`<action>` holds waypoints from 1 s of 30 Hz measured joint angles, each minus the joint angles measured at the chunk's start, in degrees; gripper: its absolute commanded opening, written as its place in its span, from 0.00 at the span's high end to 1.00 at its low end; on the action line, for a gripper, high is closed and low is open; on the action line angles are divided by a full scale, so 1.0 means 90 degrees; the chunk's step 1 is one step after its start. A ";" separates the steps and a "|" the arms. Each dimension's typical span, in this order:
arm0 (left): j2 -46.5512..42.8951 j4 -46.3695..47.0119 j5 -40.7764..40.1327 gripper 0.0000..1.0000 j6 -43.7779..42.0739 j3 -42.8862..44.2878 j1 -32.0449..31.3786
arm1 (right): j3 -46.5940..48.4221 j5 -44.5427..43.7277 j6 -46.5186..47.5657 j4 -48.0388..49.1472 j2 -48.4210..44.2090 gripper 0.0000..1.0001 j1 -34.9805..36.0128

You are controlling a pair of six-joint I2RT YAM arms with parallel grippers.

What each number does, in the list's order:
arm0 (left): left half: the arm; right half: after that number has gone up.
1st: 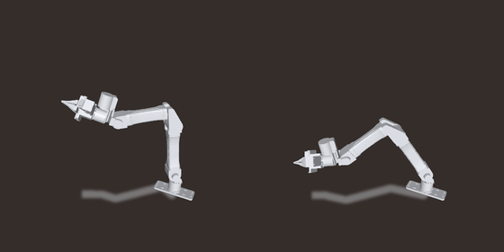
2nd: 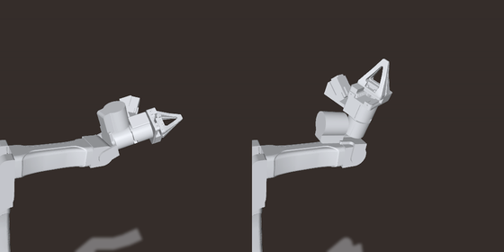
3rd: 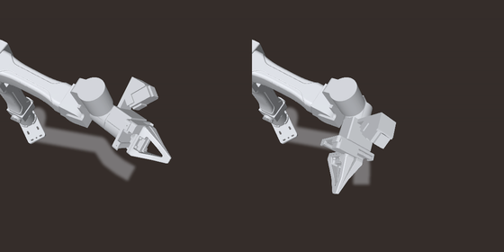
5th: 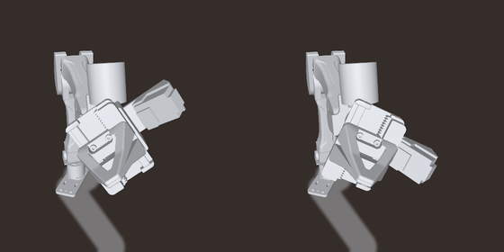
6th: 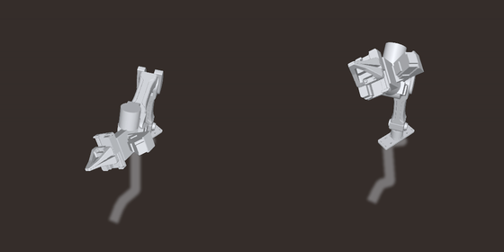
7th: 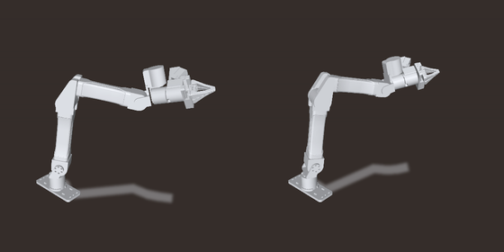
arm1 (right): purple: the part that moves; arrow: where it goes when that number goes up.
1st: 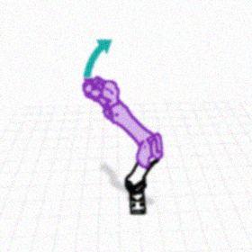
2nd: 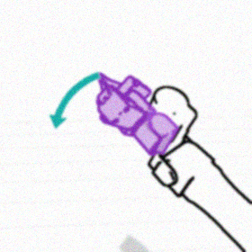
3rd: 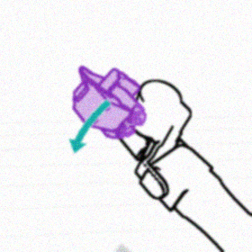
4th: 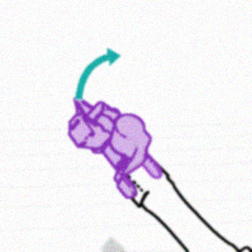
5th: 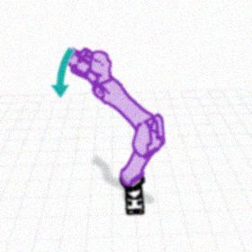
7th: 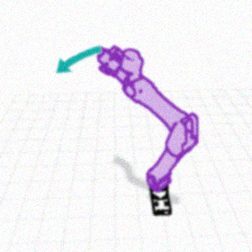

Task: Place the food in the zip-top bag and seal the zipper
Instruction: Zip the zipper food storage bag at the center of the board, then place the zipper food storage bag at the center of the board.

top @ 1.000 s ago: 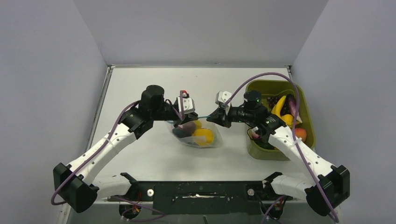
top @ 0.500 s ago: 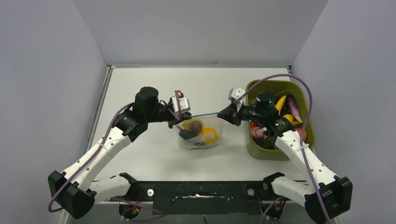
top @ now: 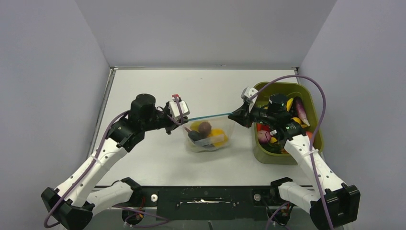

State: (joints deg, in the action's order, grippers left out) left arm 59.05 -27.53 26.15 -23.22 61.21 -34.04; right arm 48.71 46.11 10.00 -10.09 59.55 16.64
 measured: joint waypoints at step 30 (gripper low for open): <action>-0.1365 0.0228 -0.0962 1.00 0.1270 -0.1158 0.0044 | -0.0078 -0.0393 -0.0840 0.0138 0.0109 0.53 -0.0350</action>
State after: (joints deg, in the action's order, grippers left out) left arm 46.76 -25.47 17.50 -11.79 50.78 -33.65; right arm 48.01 42.57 2.44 -8.84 60.53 13.50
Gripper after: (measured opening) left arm 0.052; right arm 0.281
